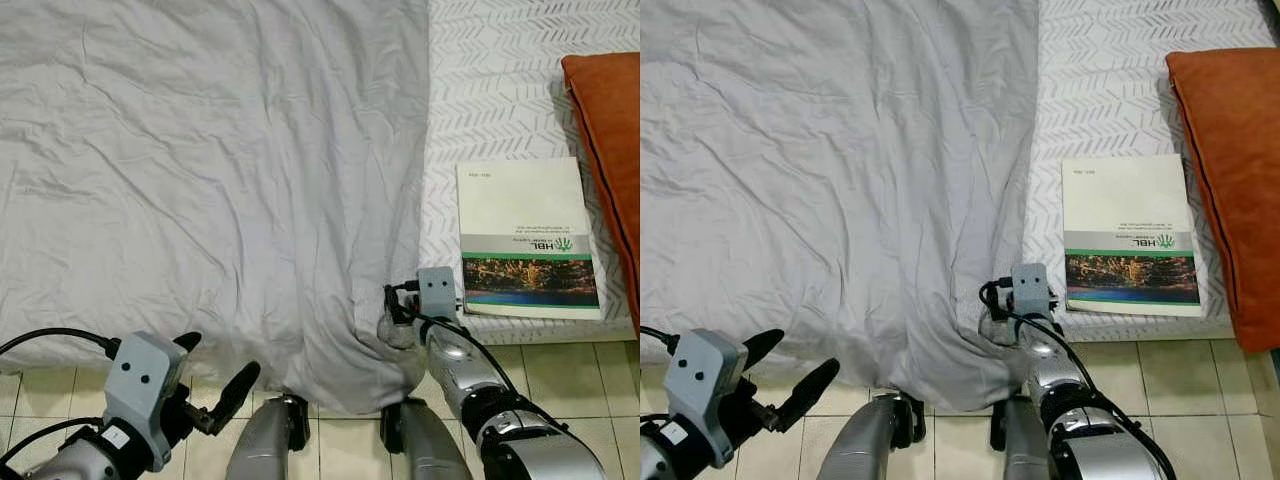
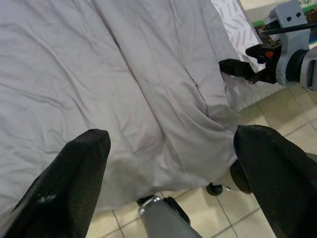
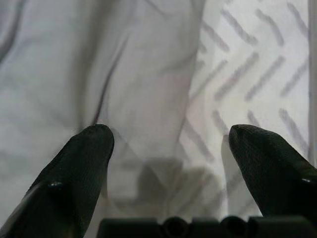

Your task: Clean up the room

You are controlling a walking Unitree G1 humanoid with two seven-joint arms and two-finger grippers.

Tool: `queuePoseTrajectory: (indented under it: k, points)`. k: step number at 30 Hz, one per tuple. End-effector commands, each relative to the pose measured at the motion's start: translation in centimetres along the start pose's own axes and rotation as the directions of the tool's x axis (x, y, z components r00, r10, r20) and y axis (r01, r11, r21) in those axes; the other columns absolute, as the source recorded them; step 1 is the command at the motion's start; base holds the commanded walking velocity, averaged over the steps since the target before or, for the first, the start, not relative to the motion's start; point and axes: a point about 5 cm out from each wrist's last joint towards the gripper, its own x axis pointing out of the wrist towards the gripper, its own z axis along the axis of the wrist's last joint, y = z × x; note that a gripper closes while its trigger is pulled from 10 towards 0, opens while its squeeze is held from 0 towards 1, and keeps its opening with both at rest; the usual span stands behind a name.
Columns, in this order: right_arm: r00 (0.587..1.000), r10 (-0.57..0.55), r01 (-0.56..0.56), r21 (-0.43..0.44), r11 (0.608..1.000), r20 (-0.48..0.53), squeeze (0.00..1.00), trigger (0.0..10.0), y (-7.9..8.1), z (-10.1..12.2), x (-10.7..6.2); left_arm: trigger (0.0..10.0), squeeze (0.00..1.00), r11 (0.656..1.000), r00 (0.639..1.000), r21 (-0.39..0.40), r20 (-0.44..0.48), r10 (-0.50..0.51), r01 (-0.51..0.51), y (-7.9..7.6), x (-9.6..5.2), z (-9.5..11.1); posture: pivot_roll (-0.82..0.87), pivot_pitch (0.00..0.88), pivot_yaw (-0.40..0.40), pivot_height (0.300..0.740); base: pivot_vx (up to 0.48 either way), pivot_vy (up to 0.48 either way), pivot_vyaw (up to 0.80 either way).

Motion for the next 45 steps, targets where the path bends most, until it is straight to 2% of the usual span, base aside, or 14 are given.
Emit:
queuePoseTrajectory:
  k: [1, 2, 3, 4, 5, 6, 11, 19, 30, 32, 35, 36, 40, 45]
  points:
    - [0.996, 0.009, -0.001, 0.094, 0.996, -0.087, 0.0, 10.0, 0.3, -2.4, -0.7, 10.0, 0.0, 1.0, 1.0, -0.004, -0.024, 0.018, -0.018, 0.0, -0.8, -0.1, 0.24, 0.643, 0.148, 0.74, 0.0, 0.0, 0.0]
    - [0.996, 0.01, 0.0, 0.111, 0.994, -0.09, 0.0, 10.0, 0.4, -2.5, -0.7, 10.0, 0.0, 1.0, 1.0, -0.005, -0.026, 0.018, -0.018, 0.0, -0.8, -0.1, 0.24, 0.643, 0.148, 0.74, 0.0, 0.0, 0.0]
    - [0.995, 0.019, -0.002, 0.17, 0.985, -0.097, 0.0, 4.8, 0.4, -2.5, -0.7, 10.0, 0.0, 1.0, 1.0, -0.007, -0.026, 0.018, -0.018, 0.0, -0.8, -0.1, 0.24, 0.642, 0.147, 0.74, 0.0, 0.0, 0.0]
    - [0.995, 0.019, -0.002, 0.17, 0.985, -0.097, 0.0, 4.8, 0.4, -2.5, -0.7, 10.0, 0.0, 1.0, 1.0, -0.007, -0.026, 0.018, -0.018, 0.0, -0.8, -0.1, 0.24, 0.642, 0.147, 0.74, 0.0, 0.0, 0.0]
    - [0.994, 0.032, -0.006, 0.235, 0.972, -0.106, 0.0, 0.6, 0.5, -2.6, -0.7, 10.0, 0.0, 1.0, 1.0, -0.009, -0.027, 0.016, -0.016, 0.0, -0.8, -0.1, 0.24, 0.641, 0.147, 0.74, 0.0, 0.0, 0.0]
    - [0.993, 0.045, -0.011, 0.284, 0.959, -0.113, 0.0, 0.0, 0.6, -2.7, -0.7, 10.0, 0.0, 1.0, 1.0, -0.012, -0.028, 0.012, -0.012, -0.2, -0.8, -0.1, 0.24, 0.641, 0.147, 0.74, 0.0, 0.0, 0.0]
    - [0.989, 0.074, -0.026, 0.337, 0.941, -0.129, 0.0, 0.0, 1.0, -2.9, -0.7, 10.0, 0.0, 0.998, 0.995, -0.018, -0.072, -0.069, 0.068, -1.9, -1.4, -0.9, 0.23, 0.633, 0.139, 0.74, 0.0, 0.0, 0.0]
    - [0.987, 0.105, -0.051, 0.382, 0.923, -0.123, 0.0, 0.0, 1.1, -2.8, -0.6, 10.0, 0.0, 0.993, 0.988, -0.088, -0.122, -0.095, 0.085, -3.5, -1.6, -2.5, 0.21, 0.634, 0.123, 0.74, 0.0, 0.0, 0.0]
    - [0.99, 0.089, -0.048, 0.334, 0.941, -0.108, 0.0, 0.0, -0.2, -2.6, -0.7, 10.0, 0.0, 0.994, 0.994, -0.094, -0.085, -0.065, 0.057, -4.1, -2.1, -3.1, 0.2, 0.629, 0.121, 0.74, 0.0, 0.0, 0.0]
    - [0.991, 0.086, -0.047, 0.328, 0.943, -0.106, 0.0, 0.0, -0.3, -2.7, -0.7, 10.0, 0.0, 0.999, 0.998, -0.045, -0.056, -0.03, 0.028, -3.6, -2.1, -3.4, 0.19, 0.63, 0.121, 0.74, 0.0, 0.0, 0.0]
    - [0.993, 0.075, -0.041, 0.314, 0.948, -0.095, 0.0, 0.0, -0.7, -2.5, -0.6, 10.0, 0.0, 0.993, 1.0, 0.115, 0.016, -0.011, 0.009, -2.8, -0.8, -4.4, 0.17, 0.641, 0.097, 0.74, 0.0, 0.0, 0.0]
    - [0.993, 0.075, -0.041, 0.314, 0.948, -0.095, 0.0, 0.0, -0.7, -2.5, -0.6, 10.0, 0.0, 0.993, 1.0, 0.115, 0.016, -0.011, 0.009, -2.8, -0.8, -4.4, 0.17, 0.641, 0.097, 0.74, 0.0, 0.0, 0.0]
    - [0.997, 0.048, -0.031, 0.263, 0.964, -0.059, 0.0, 0.0, -1.4, -1.7, -0.5, 10.0, 0.0, 0.973, 0.998, 0.229, 0.07, 0.0, -0.016, -1.4, 3.5, -7.2, 0.05, 0.682, 0.022, 0.74, 0.0, 0.0, 0.0]
    - [0.999, 0.043, -0.036, 0.222, 0.974, -0.024, 0.0, 0.0, -1.7, -1.2, -0.4, 10.0, 0.0, 0.971, 0.994, 0.238, 0.105, -0.011, -0.014, -1.2, 5.2, -8.0, 0.0, 0.693, -0.002, 0.74, 0.0, 0.0, 0.0]
